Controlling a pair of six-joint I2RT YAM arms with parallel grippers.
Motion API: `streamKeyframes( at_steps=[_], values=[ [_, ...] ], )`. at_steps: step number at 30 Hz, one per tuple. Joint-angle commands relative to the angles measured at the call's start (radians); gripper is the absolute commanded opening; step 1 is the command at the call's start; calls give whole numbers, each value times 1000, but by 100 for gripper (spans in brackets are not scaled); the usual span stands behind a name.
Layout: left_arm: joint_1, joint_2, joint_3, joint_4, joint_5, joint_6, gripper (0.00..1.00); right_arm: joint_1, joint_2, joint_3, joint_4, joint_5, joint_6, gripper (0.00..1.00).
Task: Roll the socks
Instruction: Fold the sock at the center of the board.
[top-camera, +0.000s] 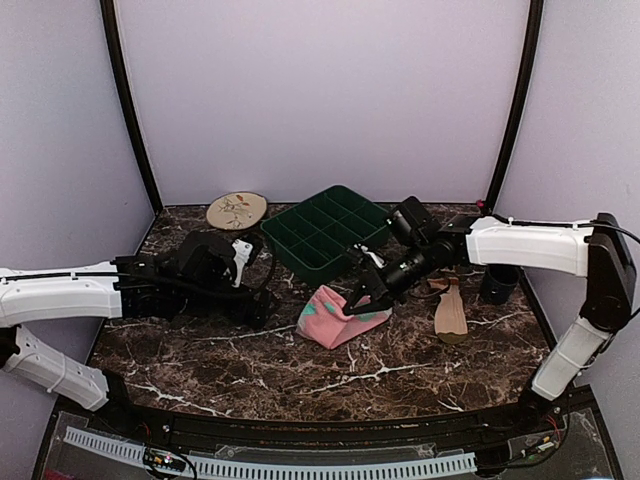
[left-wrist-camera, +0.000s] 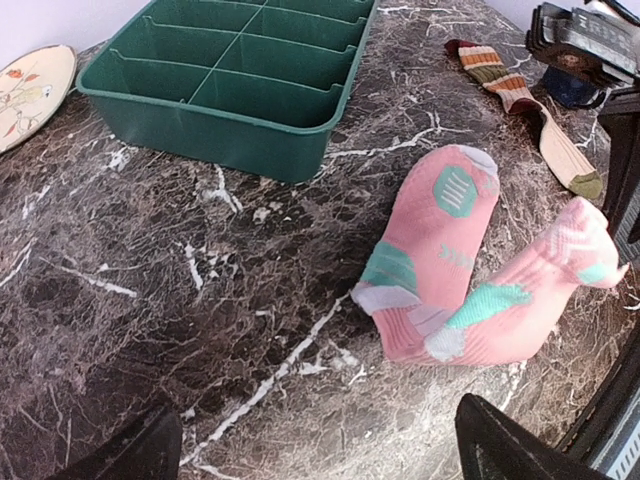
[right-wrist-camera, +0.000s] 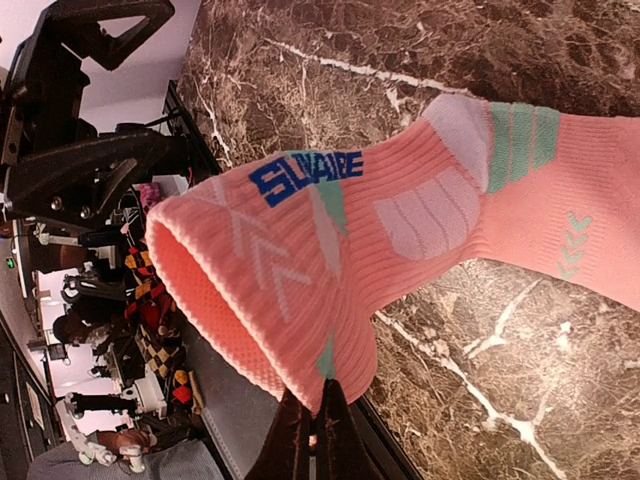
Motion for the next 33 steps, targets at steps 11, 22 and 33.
streamKeyframes(
  at_steps=[11, 22, 33],
  values=[
    [-3, 233, 188, 92, 72, 138, 98, -196, -27, -98, 23, -28, -38, 0],
    [-3, 435, 337, 128, 150, 186, 98, -260, 15, -136, 46, 27, -70, 0],
    [-3, 567, 423, 115, 189, 196, 98, -281, 95, -120, 72, 90, -86, 0]
  ],
)
